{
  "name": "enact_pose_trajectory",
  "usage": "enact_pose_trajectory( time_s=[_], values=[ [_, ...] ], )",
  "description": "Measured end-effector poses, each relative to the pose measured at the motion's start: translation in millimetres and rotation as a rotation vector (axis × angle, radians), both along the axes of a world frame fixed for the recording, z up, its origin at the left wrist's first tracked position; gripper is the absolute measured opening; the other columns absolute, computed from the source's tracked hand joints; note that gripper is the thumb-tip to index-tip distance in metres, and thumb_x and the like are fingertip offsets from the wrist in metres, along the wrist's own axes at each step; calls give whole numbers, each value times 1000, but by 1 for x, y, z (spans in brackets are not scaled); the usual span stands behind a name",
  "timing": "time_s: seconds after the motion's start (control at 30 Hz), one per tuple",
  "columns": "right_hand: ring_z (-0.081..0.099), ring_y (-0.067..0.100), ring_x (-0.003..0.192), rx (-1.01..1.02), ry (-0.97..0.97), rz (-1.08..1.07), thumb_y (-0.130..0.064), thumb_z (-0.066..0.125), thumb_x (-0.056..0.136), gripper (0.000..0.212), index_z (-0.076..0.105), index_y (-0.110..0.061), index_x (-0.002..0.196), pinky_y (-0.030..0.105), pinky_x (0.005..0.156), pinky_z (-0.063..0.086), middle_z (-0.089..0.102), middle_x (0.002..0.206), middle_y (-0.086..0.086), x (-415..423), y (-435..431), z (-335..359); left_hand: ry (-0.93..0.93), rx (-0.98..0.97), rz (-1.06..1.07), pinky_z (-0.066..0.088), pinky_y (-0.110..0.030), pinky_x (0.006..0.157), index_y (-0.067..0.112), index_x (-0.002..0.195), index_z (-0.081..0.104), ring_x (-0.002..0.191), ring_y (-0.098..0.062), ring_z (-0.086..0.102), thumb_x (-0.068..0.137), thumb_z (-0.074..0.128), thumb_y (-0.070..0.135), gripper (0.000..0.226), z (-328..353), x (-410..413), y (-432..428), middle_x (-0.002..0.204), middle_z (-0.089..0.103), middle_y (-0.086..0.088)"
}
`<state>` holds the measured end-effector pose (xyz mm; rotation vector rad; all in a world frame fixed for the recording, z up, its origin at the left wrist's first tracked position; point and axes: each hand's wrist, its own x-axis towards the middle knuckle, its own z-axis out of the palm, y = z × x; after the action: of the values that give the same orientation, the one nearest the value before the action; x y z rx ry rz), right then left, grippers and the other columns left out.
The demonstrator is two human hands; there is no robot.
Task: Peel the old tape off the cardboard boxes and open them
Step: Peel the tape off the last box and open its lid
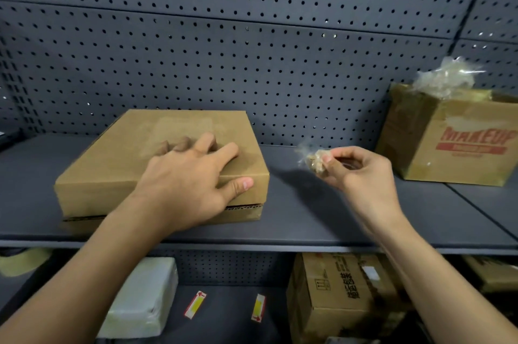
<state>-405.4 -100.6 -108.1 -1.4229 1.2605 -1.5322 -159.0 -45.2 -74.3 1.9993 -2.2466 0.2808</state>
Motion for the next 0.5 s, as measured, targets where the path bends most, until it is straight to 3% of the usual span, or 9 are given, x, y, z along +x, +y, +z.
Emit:
enact_pose_trajectory(
  time_s=[0.17, 0.37, 0.5],
  values=[
    [75, 22, 87, 112, -141, 92, 1, 69, 88, 5, 72, -3, 87, 26, 77, 60, 75, 85, 8, 5, 1, 1, 28, 2, -48, 36, -45, 108, 48, 133, 30, 123, -21, 47, 67, -3, 85, 82, 2, -1, 0, 128, 40, 13],
    [72, 29, 98, 39, -194, 198, 0, 64, 89, 18, 76, -9, 78, 34, 86, 60, 76, 93, 15, 20, 16, 5, 33, -23, -73, 36, -44, 108, 51, 138, 26, 125, -21, 46, 68, 0, 86, 83, 1, -9, 2, 132, 40, 15],
    [71, 29, 104, 69, -290, 337, -7, 60, 93, 15, 74, -2, 95, 34, 90, 58, 76, 101, 16, 13, 21, 2, 31, -22, -85, 34, -42, 110, 50, 142, 24, 129, -19, 43, 68, -3, 86, 86, 1, -10, 3, 137, 38, 16]
  ],
)
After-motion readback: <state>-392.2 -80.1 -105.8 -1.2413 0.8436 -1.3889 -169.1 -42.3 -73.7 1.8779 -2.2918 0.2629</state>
